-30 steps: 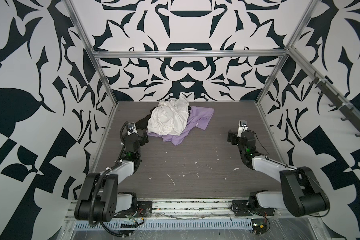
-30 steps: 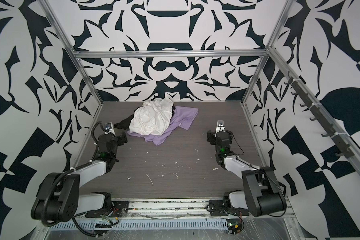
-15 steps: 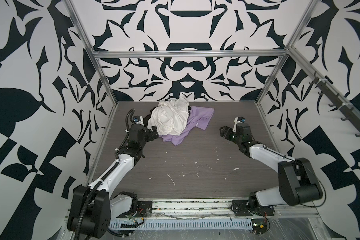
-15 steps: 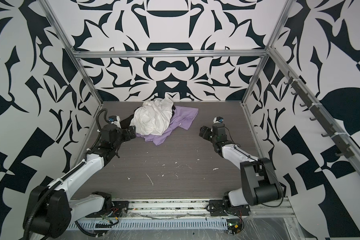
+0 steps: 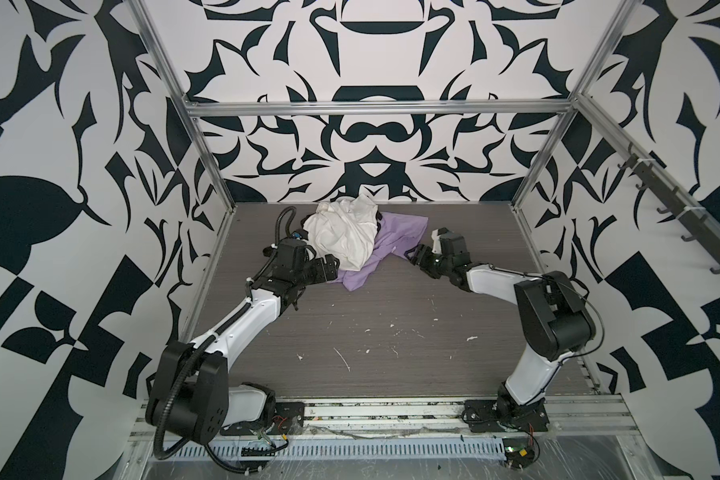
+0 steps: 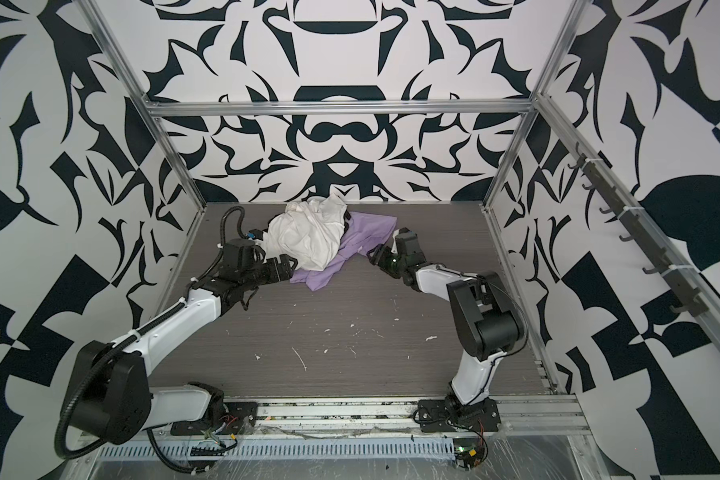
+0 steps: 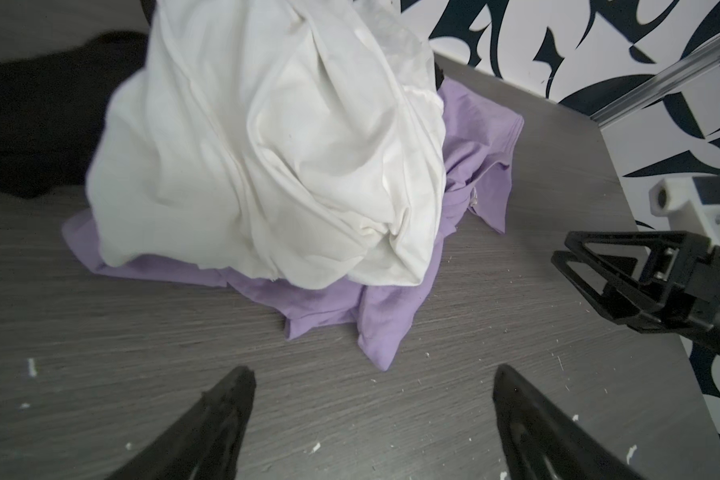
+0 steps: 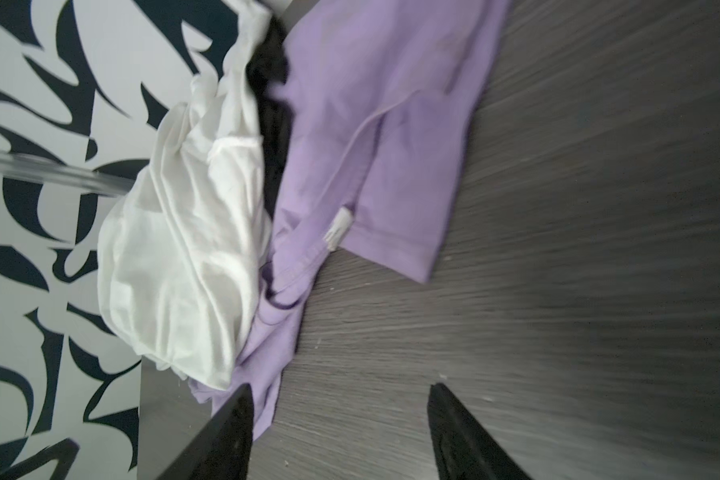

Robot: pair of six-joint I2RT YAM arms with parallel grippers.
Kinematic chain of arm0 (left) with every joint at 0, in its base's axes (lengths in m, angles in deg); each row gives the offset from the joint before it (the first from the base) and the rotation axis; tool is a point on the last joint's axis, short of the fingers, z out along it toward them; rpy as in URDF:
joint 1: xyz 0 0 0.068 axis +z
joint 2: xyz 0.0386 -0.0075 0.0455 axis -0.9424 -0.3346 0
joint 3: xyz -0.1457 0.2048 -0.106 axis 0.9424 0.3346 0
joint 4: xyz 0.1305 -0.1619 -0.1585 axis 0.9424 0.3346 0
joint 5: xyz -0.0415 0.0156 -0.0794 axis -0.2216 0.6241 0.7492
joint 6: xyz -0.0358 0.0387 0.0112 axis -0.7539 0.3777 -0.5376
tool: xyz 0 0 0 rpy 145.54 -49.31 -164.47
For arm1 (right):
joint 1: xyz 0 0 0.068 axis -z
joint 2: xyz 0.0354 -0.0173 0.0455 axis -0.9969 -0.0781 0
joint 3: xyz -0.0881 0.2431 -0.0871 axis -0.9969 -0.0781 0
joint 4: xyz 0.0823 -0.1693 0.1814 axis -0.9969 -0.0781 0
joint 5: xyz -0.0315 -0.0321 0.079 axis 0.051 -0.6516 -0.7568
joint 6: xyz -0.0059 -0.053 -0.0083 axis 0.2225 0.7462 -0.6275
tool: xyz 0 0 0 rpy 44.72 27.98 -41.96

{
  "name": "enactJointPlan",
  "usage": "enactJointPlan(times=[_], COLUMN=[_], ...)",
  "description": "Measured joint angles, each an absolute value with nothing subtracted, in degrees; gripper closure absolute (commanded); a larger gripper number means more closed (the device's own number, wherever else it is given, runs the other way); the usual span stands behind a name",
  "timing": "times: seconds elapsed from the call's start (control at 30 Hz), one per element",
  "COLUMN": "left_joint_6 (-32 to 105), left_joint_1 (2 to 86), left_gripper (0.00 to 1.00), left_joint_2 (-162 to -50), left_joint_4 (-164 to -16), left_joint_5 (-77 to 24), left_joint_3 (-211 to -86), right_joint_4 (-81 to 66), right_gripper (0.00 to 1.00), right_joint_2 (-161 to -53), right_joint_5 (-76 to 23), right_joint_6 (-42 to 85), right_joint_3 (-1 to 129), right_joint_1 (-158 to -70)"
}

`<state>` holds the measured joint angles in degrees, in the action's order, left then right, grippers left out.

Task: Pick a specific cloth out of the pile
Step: 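Move both grippers forward toward the lavender shirt under the white shirt, then grasp the lavender shirt edges with both grippers near the pile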

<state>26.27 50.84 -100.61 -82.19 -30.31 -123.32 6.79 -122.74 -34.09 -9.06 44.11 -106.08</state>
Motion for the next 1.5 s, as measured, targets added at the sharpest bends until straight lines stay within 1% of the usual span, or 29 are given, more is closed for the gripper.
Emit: enactJointPlan(times=[0.07,0.23,0.4,0.53,0.7,1.1,1.5], left_joint_6=[25.8,25.3,24.2,23.9,23.6,23.1,23.0], left_joint_1=[50.6,49.8,48.9,48.3,47.7,46.8,46.4], left_gripper=[0.09,0.11,0.13,0.13,0.11,0.1,0.1], left_joint_2=[-102.2,-105.7,-108.3,-109.6,-109.7,-110.5,-111.8], left_joint_4=[-81.7,-80.8,-81.4,-81.6,-82.4,-83.2,-83.1], left_joint_5=[-29.8,-28.8,-27.0,-25.6,-24.6,-24.2,-24.3], left_joint_3=[-123.4,-124.4,-125.4,-125.8,-125.8,-125.8,-126.9], right_joint_4=[7.6,10.0,12.3,14.0,15.0,16.2,19.2], right_gripper=[0.4,0.42,0.46,0.47,0.5,0.52,0.6], right_joint_2=[-125.3,-129.5,-133.8,-135.7,-137.0,-141.1,-144.4], right_joint_5=[-34.0,-31.2,-28.8,-27.6,-26.8,-26.5,-26.7], right_joint_6=[-11.5,-20.2,-27.5,-30.9,-32.1,-33.0,-34.4], right_joint_3=[46.4,47.9,49.6,50.0,51.7,56.1,58.8], right_joint_1=[-108.9,-113.9,-114.8,-114.8,-114.8,-114.8,-114.8])
